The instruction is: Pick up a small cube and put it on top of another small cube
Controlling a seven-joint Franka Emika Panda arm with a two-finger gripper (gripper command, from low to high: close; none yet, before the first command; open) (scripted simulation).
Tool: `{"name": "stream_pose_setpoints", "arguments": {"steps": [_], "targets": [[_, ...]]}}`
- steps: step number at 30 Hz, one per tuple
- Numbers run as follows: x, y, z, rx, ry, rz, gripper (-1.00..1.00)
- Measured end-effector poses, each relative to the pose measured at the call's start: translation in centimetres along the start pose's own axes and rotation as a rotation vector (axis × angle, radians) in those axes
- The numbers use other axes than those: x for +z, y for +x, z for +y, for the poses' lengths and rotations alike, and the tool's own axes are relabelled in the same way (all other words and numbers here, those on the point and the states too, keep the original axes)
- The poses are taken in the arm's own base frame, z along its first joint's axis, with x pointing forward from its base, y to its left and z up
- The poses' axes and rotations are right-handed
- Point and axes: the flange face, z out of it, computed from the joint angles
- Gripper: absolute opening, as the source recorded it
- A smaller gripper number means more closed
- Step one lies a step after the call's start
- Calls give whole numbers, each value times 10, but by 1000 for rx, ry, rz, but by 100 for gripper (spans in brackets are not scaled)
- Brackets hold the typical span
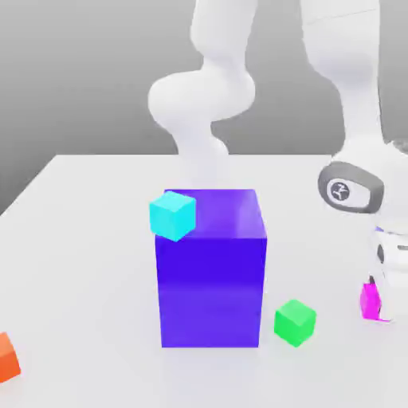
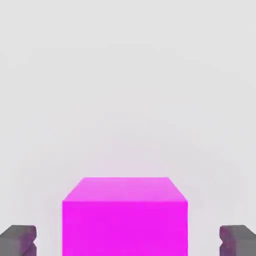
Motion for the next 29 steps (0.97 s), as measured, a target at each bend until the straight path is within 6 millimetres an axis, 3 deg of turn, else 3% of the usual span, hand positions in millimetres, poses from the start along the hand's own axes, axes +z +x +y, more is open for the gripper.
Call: {"name": "stream_pose_setpoints", "arguments": {"steps": [5, 10, 12, 16, 18, 20, 25, 26, 29], "targets": [[0, 0, 0, -1, -1, 0, -100], [-49, 0, 0, -1, -2, 0, -100], [-68, -2, 24, 10, -8, 2, -100], [-97, -20, 119, 92, -16, 3, -100], [-107, -37, 152, 104, -9, 0, -100], [-105, -46, 163, 94, -1, 0, -100], [-63, -48, 165, 87, 2, -1, -100], [-53, -49, 165, 88, 1, -1, 100], [-53, -49, 165, 88, 1, -1, 100]]}}
